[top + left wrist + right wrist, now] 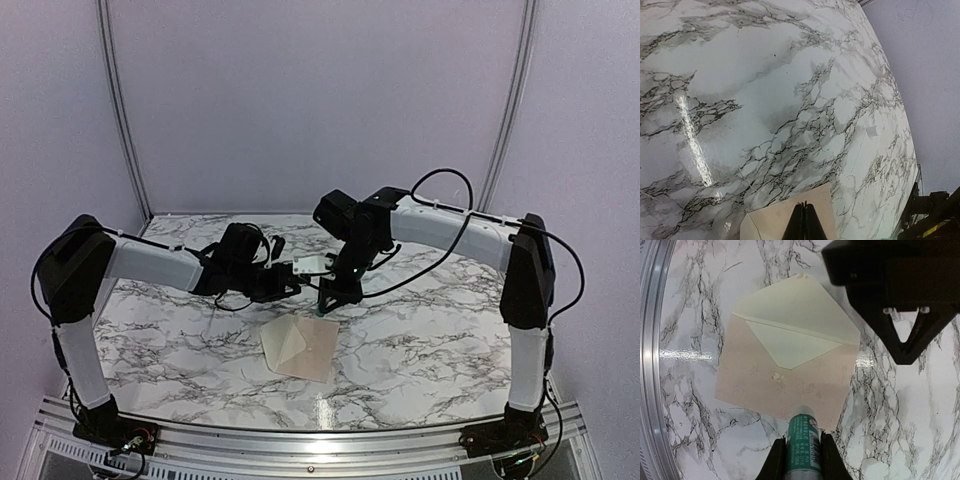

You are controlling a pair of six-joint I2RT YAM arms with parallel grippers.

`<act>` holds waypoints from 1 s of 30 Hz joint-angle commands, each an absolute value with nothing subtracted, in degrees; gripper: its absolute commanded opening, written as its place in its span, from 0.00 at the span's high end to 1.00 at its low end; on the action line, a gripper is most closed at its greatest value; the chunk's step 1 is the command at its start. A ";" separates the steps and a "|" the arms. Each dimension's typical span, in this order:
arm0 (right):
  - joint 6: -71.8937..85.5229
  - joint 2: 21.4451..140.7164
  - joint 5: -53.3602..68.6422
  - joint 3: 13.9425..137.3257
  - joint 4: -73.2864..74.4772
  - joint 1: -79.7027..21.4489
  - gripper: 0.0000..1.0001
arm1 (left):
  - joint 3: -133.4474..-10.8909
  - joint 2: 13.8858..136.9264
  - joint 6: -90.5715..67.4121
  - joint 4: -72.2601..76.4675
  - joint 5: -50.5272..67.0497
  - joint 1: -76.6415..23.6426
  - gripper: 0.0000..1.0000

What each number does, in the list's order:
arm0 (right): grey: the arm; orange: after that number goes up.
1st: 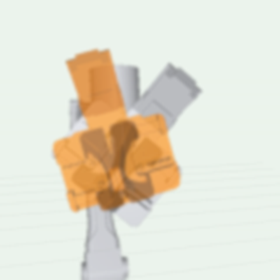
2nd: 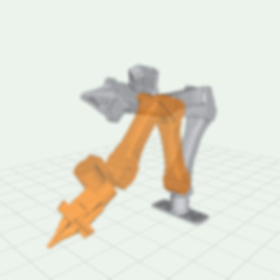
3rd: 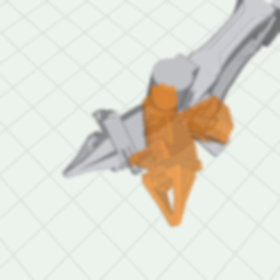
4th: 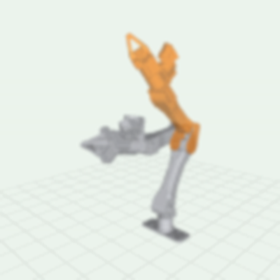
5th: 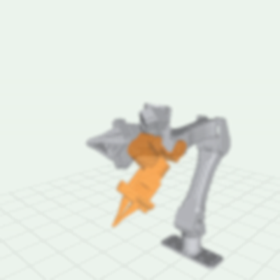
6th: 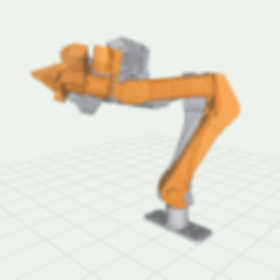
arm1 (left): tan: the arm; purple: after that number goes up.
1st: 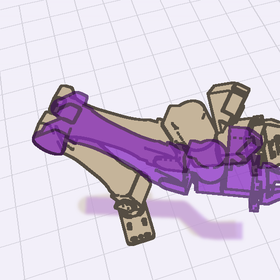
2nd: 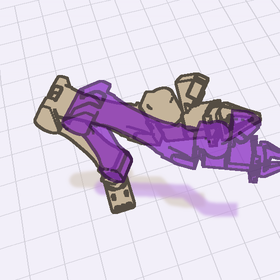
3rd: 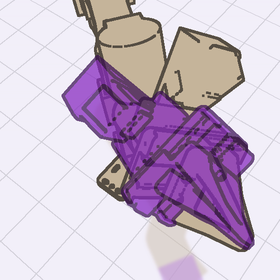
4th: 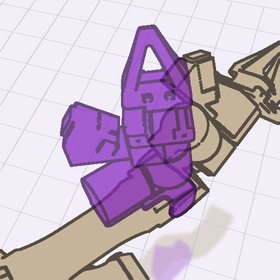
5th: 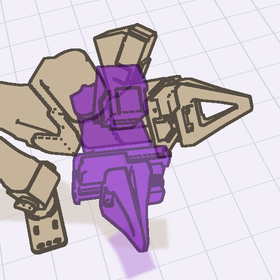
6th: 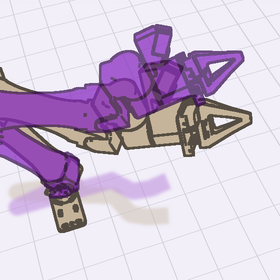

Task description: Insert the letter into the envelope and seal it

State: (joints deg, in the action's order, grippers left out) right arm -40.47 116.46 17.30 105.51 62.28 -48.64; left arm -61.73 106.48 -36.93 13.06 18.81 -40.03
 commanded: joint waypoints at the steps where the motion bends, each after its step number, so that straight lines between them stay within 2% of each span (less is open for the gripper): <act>1: -39.96 116.79 16.04 108.47 63.63 -49.05 1.00 | -66.48 110.71 -38.29 5.32 23.77 -39.81 1.00; 12: -39.31 119.31 15.68 106.45 61.94 -51.74 1.00 | -68.76 116.37 -37.43 1.85 28.66 -39.90 1.00; 30: -38.68 125.49 14.94 107.39 59.44 -52.80 1.00 | -68.37 118.65 -35.87 0.26 25.38 -39.99 1.00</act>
